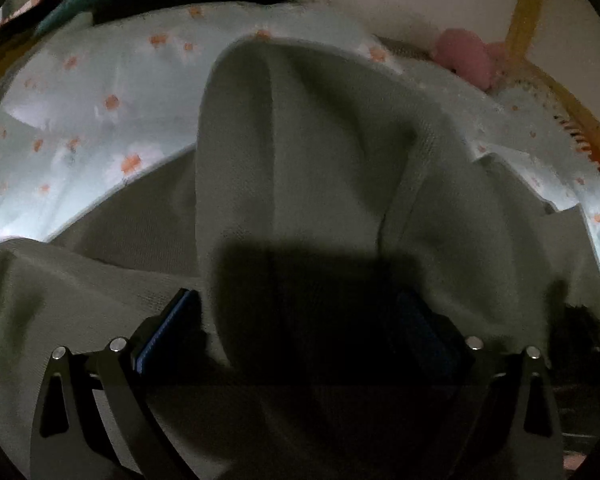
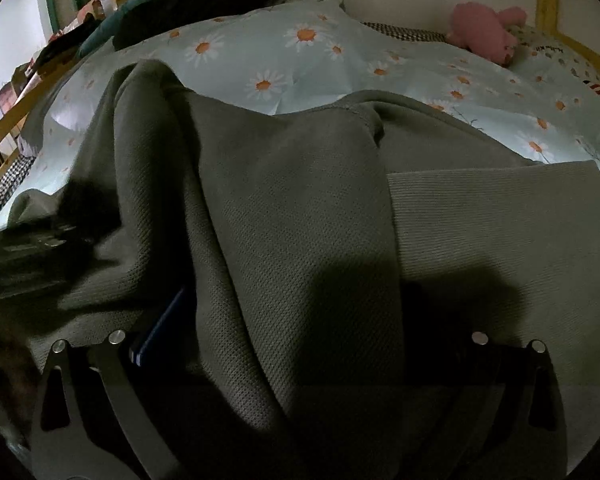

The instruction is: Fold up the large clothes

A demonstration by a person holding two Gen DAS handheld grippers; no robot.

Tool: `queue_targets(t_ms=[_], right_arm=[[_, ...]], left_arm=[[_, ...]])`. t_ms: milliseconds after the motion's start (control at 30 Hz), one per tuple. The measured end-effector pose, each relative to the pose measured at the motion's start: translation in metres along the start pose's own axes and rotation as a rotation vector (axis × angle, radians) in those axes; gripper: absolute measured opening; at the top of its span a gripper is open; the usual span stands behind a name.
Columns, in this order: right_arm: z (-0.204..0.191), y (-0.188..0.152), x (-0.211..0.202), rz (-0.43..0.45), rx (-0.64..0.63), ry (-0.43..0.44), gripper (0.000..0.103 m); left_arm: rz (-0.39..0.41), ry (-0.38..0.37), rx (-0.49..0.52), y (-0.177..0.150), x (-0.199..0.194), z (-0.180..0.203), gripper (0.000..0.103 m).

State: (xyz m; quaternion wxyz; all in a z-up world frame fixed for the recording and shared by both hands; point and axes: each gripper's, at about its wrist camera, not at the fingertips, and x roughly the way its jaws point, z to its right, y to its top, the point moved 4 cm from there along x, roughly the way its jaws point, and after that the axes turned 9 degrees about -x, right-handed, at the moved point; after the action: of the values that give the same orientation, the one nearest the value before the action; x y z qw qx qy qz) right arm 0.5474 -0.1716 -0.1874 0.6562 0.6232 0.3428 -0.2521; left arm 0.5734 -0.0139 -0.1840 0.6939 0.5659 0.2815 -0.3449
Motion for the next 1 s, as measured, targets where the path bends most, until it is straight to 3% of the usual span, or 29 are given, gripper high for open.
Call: queue_targets(t_ms=[133,233,333,433,500,567,600,700,767,833,867,900,933,1000], right_arm=[[0.017,-0.002,-0.044,0.052,0.064,0.143,0.1],[0.059,-0.005,-0.094,0.119,0.076,0.14,0.1],[0.121,-0.013,-0.119,0.109,0.155,0.132,0.1],[0.179,-0.025,-0.115,0.055,0.273,0.189,0.1],[0.209,-0.033,-0.108,0.036,0.331,0.179,0.1],[0.227,-0.038,-0.097,0.019,0.386,0.226,0.1],[0.233,-0.042,-0.088,0.003,0.414,0.291,0.1],[0.222,-0.047,-0.059,-0.083,0.395,0.411,0.1],[0.202,-0.047,-0.043,-0.129,0.269,0.337,0.101],[0.194,-0.042,-0.038,-0.139,0.236,0.3,0.1],[0.192,-0.038,-0.038,-0.122,0.27,0.339,0.091],[0.186,-0.032,-0.041,-0.092,0.299,0.446,0.079],[0.182,-0.028,-0.045,-0.076,0.286,0.465,0.06],[0.162,-0.019,-0.051,-0.057,0.22,0.497,0.044]], left_arm=[[0.06,0.026,0.019,-0.005,0.0,0.0,0.099],[0.068,0.012,0.01,-0.007,-0.002,-0.004,0.099],[0.073,0.015,0.012,-0.005,-0.001,0.0,0.099],[0.073,0.016,0.012,-0.006,-0.001,0.0,0.099],[0.073,0.017,0.013,-0.005,-0.002,0.002,0.099],[0.074,0.018,0.014,-0.005,-0.002,0.002,0.099],[0.074,0.018,0.013,-0.005,-0.002,0.001,0.099],[0.075,0.02,0.016,-0.005,-0.002,0.001,0.099],[0.076,0.022,0.016,-0.005,-0.003,0.002,0.099],[0.078,0.022,0.017,-0.005,-0.003,0.002,0.099],[0.078,0.023,0.017,-0.005,-0.003,0.002,0.099],[0.079,0.024,0.018,-0.005,-0.003,0.003,0.099],[0.079,0.025,0.018,-0.005,-0.004,0.003,0.099],[0.079,0.025,0.018,-0.005,-0.004,0.002,0.099]])
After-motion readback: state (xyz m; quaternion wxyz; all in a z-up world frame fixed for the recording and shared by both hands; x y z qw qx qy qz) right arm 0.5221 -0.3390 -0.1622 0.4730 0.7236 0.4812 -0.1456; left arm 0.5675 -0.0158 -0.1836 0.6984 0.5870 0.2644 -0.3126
